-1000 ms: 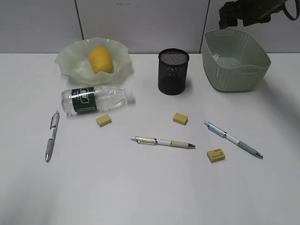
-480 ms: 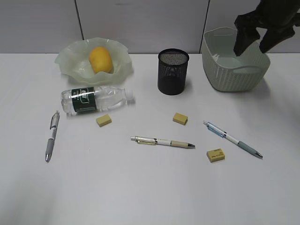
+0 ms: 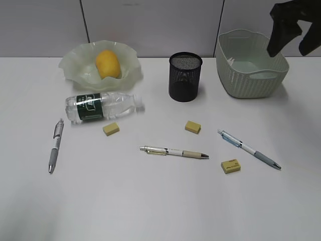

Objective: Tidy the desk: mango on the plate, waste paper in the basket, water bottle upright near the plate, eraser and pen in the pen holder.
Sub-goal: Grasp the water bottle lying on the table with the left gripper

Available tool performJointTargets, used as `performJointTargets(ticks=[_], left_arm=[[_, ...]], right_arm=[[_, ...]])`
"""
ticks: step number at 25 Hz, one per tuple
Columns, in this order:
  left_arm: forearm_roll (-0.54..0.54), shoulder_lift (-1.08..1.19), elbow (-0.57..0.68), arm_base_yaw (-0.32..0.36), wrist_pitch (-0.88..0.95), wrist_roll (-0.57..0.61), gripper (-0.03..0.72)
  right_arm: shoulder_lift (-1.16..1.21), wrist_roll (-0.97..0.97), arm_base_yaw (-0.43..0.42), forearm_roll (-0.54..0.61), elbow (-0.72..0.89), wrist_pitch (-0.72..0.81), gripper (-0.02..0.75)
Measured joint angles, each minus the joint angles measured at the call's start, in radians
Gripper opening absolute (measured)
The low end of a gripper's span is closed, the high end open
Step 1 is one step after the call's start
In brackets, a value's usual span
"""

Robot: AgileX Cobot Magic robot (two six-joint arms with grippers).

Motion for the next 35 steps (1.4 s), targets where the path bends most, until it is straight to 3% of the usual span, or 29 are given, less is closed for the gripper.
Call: performJointTargets(ticks=[16,25,35], left_arm=[[-0.001,0.000,0.000,0.000,0.000,0.000,0.436],[-0.001,0.000,0.000,0.000,0.000,0.000,0.436],[-0.002,0.000,0.000,0.000,-0.067,0.000,0.436]], right_arm=[[-0.615,0.001,0.000,-0.017,0.476,-0.003,0.585],[-1.021,0.001,0.000,-0.060,0.786,-0.131,0.585],[-1.312,0.001,0.003,-0.061,1.074,-0.160,0.585]])
